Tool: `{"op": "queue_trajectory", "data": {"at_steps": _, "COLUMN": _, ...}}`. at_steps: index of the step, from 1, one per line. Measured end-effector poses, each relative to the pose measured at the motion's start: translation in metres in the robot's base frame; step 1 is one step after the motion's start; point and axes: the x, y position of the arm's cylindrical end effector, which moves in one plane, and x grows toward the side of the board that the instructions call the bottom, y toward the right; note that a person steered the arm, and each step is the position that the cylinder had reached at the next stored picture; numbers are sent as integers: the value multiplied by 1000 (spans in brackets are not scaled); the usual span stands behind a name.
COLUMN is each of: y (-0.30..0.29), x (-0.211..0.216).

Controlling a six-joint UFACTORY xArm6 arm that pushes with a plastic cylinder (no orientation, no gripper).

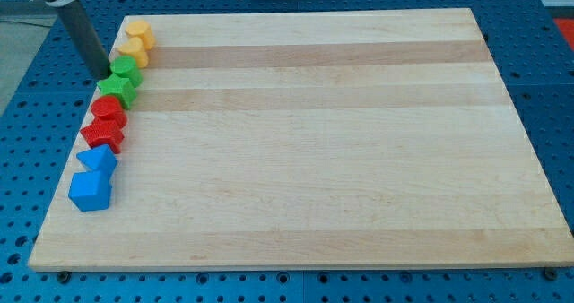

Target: Push the yellow hexagon towards the center right of the board

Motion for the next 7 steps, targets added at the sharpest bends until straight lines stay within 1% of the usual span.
{"op": "queue_trajectory", "data": {"at_steps": 1, "y": 0, "x": -51}}
{"op": "queue_trajectory", "data": {"at_steps": 2, "y": 0, "x": -84}}
{"op": "queue_trajectory", "data": {"at_steps": 3, "y": 0, "x": -87}}
{"op": "queue_trajectory", "data": {"at_steps": 4, "y": 14, "x": -71}}
{"op": "queue_trajectory", "data": {"at_steps": 5, "y": 54, "x": -49}}
{"op": "queue_trajectory", "data": {"at_steps": 7, "y": 202, "x": -43}}
